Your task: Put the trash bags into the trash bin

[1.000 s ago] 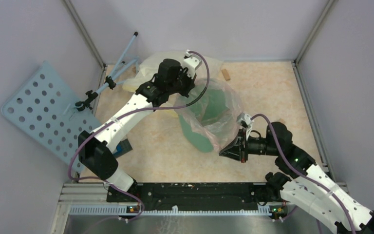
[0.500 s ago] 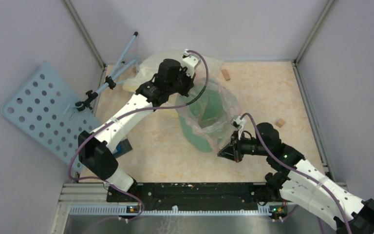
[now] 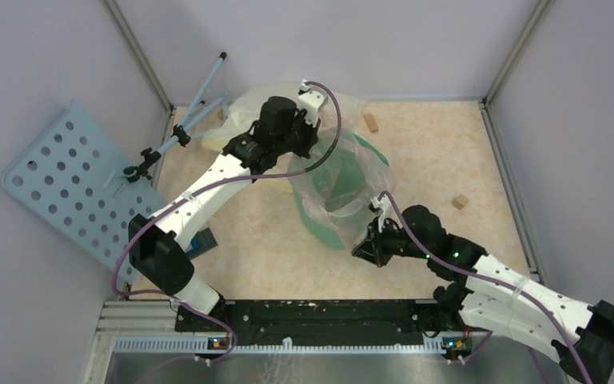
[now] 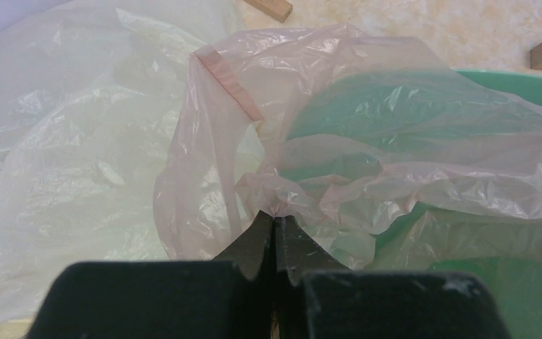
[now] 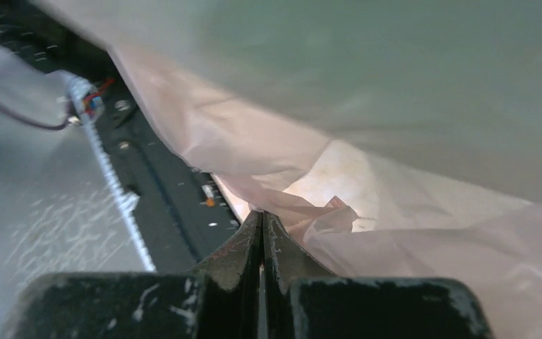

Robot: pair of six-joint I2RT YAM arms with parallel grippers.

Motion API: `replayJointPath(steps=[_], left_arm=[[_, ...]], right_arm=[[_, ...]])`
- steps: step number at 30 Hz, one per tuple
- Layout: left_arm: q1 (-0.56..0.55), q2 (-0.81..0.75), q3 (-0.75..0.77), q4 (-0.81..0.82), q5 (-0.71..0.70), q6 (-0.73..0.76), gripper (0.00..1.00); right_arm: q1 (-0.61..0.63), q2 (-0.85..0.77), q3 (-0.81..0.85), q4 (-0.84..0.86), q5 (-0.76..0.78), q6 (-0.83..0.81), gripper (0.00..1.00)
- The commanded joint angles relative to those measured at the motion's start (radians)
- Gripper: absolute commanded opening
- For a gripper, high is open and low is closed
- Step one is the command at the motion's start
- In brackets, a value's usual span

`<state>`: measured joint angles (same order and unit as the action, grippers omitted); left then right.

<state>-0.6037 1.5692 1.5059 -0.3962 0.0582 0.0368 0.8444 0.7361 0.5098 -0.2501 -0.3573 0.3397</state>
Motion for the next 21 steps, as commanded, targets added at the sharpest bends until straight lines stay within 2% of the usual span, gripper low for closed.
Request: replayJointPath(steps=[1, 7, 12, 13, 15, 16, 19, 21], left_arm=[[0.002, 0.026, -0.011, -0.054, -0.036, -0.009, 0.0], [0.004, 0.012, -0.037, -0.035, -0.021, -0.014, 0.0], [0.006, -0.005, -0.029, -0.036, -0.019, -0.012, 0.0], [0.006, -0.01, -0.029, -0.036, -0.018, -0.011, 0.01], [0.006, -0.023, -0.026, -0.037, -0.012, -0.009, 0.14], [0.006, -0.031, -0.025, -0.037, -0.011, -0.009, 0.2], [0.006, -0.06, -0.023, -0.033, -0.009, -0.012, 0.42], [0.005, -0.081, -0.018, -0.036, -0.003, -0.013, 0.53]], right_arm=[[0.009, 0.026, 0.045, -0.107, 0.258, 0.011, 0.0], [0.009, 0.008, 0.045, -0.114, 0.354, 0.036, 0.0], [0.009, -0.132, 0.077, -0.127, 0.402, 0.017, 0.0], [0.009, -0.16, 0.085, -0.138, 0.403, 0.01, 0.05], [0.009, -0.202, 0.11, -0.167, 0.407, 0.004, 0.26], [0.008, -0.215, 0.126, -0.182, 0.407, 0.001, 0.32], [0.009, -0.239, 0.182, -0.235, 0.41, -0.003, 0.4], [0.009, -0.243, 0.221, -0.265, 0.416, -0.003, 0.44]])
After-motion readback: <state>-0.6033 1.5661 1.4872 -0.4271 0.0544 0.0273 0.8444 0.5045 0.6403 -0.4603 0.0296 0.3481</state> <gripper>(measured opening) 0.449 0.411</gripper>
